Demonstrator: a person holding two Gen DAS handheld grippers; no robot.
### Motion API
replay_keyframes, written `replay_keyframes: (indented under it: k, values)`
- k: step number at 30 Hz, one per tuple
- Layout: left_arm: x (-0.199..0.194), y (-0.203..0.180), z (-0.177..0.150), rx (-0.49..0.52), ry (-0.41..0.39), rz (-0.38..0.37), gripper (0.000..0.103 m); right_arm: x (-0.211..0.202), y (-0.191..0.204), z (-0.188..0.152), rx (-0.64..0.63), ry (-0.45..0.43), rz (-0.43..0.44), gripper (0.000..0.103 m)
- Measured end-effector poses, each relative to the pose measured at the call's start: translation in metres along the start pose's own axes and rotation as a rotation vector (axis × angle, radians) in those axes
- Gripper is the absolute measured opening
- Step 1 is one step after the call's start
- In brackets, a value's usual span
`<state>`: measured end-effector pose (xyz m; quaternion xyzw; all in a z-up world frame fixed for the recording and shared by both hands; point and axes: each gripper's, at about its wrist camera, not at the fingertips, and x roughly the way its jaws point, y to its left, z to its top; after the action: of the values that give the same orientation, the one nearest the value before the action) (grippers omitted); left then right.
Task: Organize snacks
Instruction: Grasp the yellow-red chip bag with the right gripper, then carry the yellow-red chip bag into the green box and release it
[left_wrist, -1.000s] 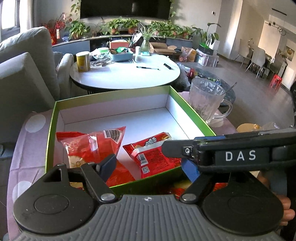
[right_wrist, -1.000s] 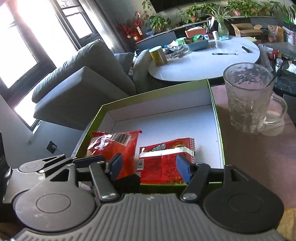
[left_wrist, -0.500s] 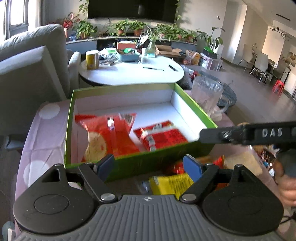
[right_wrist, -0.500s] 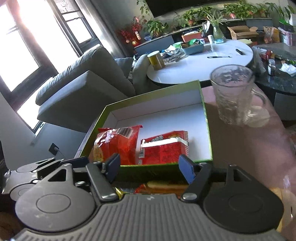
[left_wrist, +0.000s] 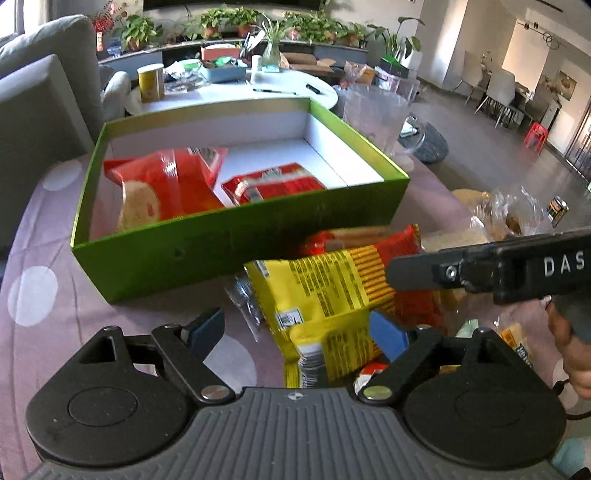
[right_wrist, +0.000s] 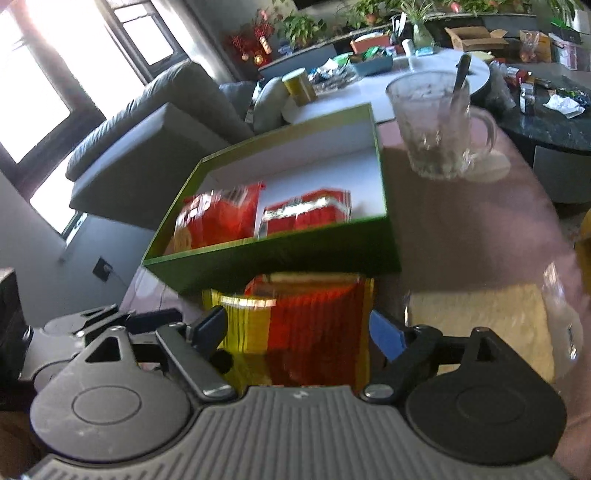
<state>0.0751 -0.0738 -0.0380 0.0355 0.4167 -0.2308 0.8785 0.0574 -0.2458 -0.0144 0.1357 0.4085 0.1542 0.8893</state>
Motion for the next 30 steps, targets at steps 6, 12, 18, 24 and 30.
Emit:
replay_keyframes:
  k: [6, 12, 18, 24, 30]
  values:
    - [0.007, -0.001, -0.007, -0.006, 0.023, -0.010, 0.085, 0.009, -0.002, -0.008, 0.014, 0.030, -0.012, 0.082]
    - [0.011, -0.004, -0.008, 0.001, 0.024, -0.072, 0.079, 0.017, -0.001, -0.011, 0.019, 0.041, -0.012, 0.083]
    - [-0.001, -0.012, -0.005, 0.022, -0.008, -0.070, 0.072, 0.016, 0.008, -0.011, -0.018, 0.045, 0.001, 0.073]
    - [-0.031, -0.015, 0.007, 0.039, -0.102, -0.056, 0.072, -0.005, 0.018, -0.005, -0.027, -0.021, 0.027, 0.067]
    - [-0.049, -0.020, 0.030, 0.073, -0.185, -0.033, 0.072, -0.026, 0.030, 0.014, -0.074, -0.111, 0.039, 0.067]
